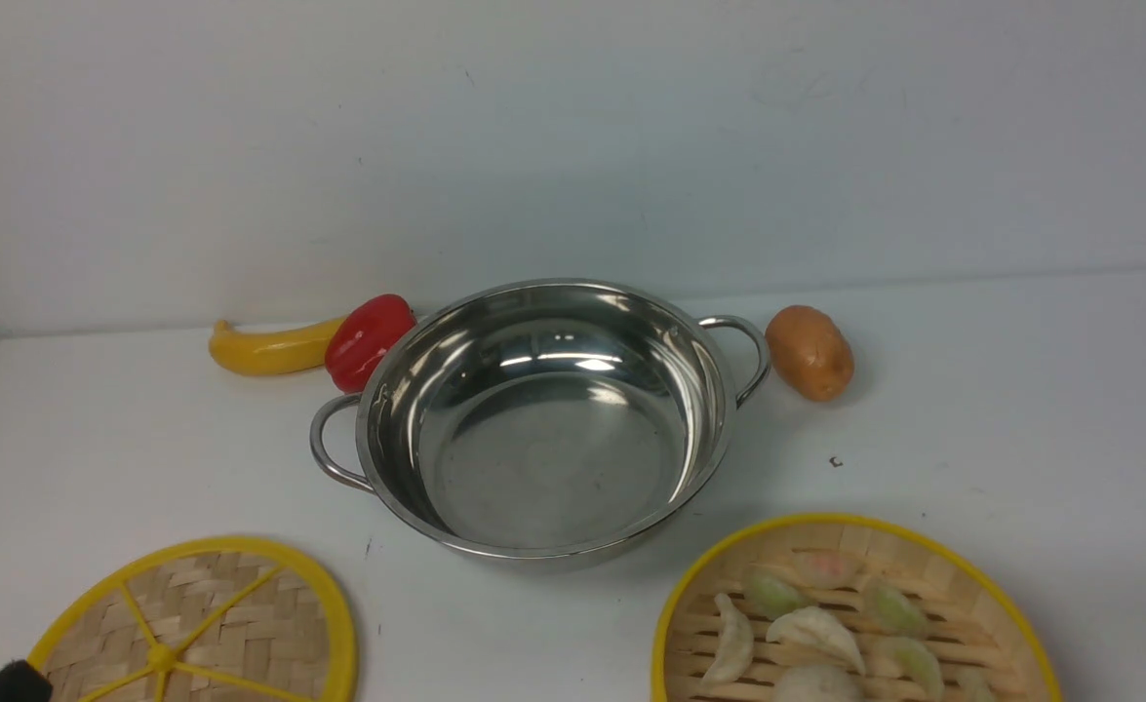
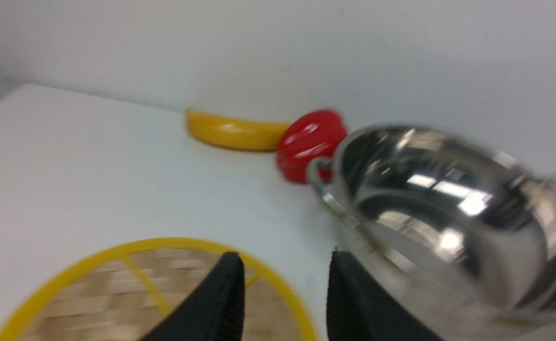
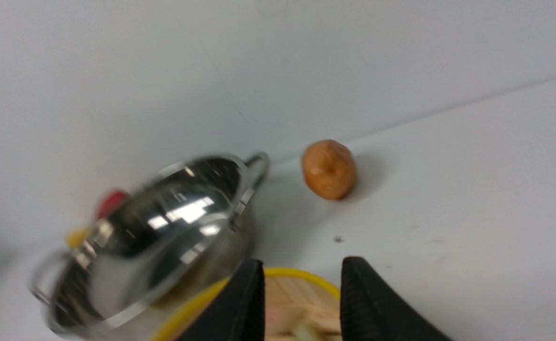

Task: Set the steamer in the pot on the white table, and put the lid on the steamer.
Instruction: 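Reach for and grasp the rim of the bamboo steamer holding the buns with the right gripper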

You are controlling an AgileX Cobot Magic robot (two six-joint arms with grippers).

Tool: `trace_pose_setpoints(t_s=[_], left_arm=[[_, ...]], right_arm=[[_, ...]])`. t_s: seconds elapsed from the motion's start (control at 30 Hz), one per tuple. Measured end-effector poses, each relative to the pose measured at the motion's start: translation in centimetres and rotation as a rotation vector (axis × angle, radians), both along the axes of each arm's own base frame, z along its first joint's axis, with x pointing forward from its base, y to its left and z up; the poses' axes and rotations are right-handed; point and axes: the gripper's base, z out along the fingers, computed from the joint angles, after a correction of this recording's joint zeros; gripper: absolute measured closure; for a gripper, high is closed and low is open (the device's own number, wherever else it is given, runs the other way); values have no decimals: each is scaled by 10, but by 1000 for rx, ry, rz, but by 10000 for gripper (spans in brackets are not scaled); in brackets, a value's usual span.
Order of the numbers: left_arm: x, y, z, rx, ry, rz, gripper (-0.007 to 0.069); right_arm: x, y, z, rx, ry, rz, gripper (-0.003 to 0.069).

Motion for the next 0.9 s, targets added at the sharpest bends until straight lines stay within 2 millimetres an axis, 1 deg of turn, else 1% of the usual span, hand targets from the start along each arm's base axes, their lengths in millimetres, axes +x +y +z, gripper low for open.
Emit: trace_pose_setpoints(t_s=[0.03,0.07,0.1,0.2,0.43,0.5,0.57,0.63,0.67,0.7,0.73,0.77,0.8,0.83,0.87,0.9], left_arm=[[0,0,2,-38,-19,1,383],[0,-1,6,-174,-60,-3,383],[0,-1,9,-242,-85,-2,383],[0,1,14,-369,-140,6,383],[-1,4,20,-421,-204,29,383],[-1,4,21,-423,-211,30,383],[-3,5,29,-368,-240,32,383],[-5,5,44,-239,-274,36,383],[-5,4,52,-163,-272,35,383],[-4,4,57,-133,-262,32,383],[-2,3,63,-59,-237,27,383],[2,1,68,10,-186,15,383],[7,0,75,68,-124,0,383],[14,0,77,109,-43,-13,383],[21,0,79,161,69,-24,383],[31,2,76,196,236,-28,383]], right_arm=[[0,0,1,49,5,-5,417],[0,0,3,178,19,-18,417],[1,-1,4,262,20,-28,417],[1,-3,10,393,-11,-55,417],[2,-8,17,471,-84,-89,417],[2,-10,24,491,-144,-105,417],[0,-11,45,459,-224,-92,417],[-3,-8,79,357,-304,-55,417],[-3,-5,96,288,-308,-33,417],[-2,-3,108,230,-286,-18,417],[1,-1,117,172,-240,-5,417],[6,2,125,101,-158,8,417],[13,5,130,33,-52,17,417],[18,7,130,-31,66,23,417],[28,9,132,-96,190,29,417],[37,10,128,-174,352,36,417]])
